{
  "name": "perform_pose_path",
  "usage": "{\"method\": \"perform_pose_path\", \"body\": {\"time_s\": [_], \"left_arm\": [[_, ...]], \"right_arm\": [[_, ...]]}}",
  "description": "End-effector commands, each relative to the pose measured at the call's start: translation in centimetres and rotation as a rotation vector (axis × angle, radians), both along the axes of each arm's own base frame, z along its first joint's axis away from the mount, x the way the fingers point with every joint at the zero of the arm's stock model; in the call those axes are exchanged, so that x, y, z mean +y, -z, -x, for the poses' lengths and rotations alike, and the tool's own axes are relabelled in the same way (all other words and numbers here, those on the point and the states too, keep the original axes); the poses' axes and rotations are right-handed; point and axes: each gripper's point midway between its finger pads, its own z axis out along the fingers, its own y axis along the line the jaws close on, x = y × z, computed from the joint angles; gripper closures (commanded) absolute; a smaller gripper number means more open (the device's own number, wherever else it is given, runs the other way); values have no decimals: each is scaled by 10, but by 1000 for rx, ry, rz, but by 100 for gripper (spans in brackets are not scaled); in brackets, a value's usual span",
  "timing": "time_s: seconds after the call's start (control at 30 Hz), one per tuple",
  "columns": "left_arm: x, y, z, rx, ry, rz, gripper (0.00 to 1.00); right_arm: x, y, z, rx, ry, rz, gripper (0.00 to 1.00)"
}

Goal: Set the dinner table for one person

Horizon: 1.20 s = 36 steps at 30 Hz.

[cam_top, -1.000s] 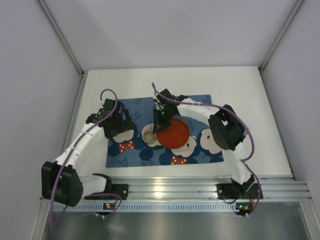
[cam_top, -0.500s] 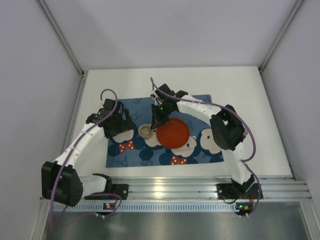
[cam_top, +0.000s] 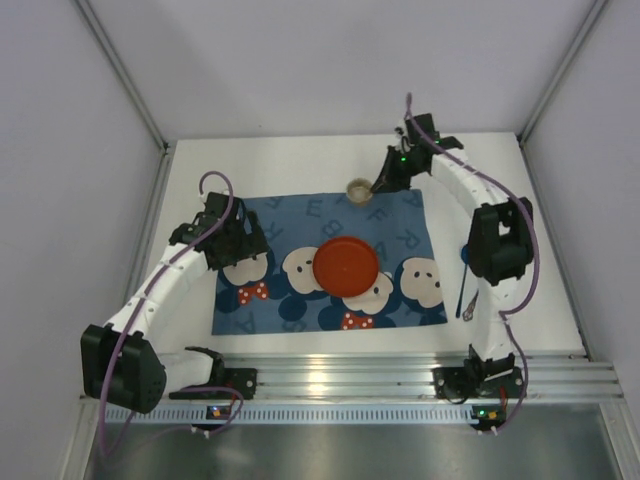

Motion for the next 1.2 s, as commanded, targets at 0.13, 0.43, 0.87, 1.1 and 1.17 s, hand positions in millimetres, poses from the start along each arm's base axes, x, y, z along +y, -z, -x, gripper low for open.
{"method": "perform_pose_path", "body": {"time_s": [0.13, 0.43, 0.87, 1.1, 1.17], "left_arm": [[-4, -15, -9, -51, 9, 22, 1], [-4, -13, -4, -47, 9, 23, 1], [-21, -14, -20, -53, 94, 54, 2], [-39, -16, -25, -63, 182, 100, 4], [-41, -18, -21, -59, 198, 112, 4]], "right_arm": [[-90, 14, -38, 32, 183, 82, 100], [-123, 70, -22, 150, 242, 189, 100], [-157, 17, -20, 66, 297, 245, 17], [-251, 3, 56, 128, 512, 491, 0], [-268, 9, 80, 168, 536, 558, 0]]}}
